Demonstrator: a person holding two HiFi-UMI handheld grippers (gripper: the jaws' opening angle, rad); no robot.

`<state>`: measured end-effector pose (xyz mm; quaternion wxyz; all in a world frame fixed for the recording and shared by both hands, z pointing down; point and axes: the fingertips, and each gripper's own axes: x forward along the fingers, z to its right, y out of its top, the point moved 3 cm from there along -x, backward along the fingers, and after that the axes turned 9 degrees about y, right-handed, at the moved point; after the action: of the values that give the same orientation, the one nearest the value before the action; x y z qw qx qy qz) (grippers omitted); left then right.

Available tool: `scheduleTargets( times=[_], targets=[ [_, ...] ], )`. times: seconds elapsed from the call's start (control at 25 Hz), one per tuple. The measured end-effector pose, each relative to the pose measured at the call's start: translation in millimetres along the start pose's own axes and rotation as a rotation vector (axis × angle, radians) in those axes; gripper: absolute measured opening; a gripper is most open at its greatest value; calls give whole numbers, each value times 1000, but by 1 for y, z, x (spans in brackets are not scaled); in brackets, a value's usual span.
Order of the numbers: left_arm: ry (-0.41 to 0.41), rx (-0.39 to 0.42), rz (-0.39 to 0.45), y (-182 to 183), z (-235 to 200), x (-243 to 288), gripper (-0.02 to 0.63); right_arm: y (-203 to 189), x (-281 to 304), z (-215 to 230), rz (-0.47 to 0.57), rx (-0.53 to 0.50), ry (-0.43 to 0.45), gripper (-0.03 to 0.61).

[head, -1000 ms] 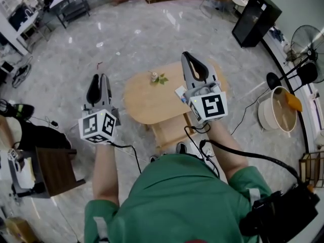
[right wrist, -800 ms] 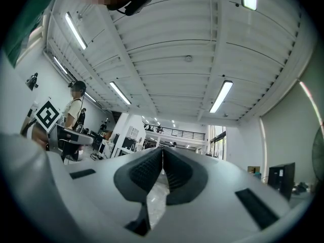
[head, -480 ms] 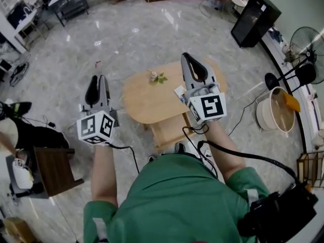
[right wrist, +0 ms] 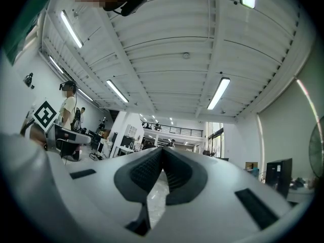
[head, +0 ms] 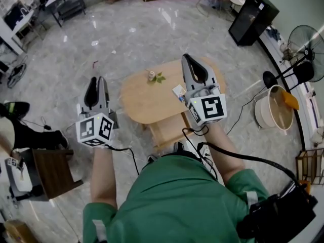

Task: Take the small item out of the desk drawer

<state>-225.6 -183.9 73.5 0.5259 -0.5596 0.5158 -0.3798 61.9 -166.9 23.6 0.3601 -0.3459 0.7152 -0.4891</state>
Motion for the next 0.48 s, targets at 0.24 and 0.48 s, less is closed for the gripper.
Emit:
scheduleTargets(
  times=[0.24,0.48],
  targets=[
    [-27,-26,-36,-21,2,-1,107,-19,-4,-4,-50,10,-13,23],
    [-32,-31,-81,-23,16,12,107,-17,-4,14,-83,17,-11,23]
  ],
)
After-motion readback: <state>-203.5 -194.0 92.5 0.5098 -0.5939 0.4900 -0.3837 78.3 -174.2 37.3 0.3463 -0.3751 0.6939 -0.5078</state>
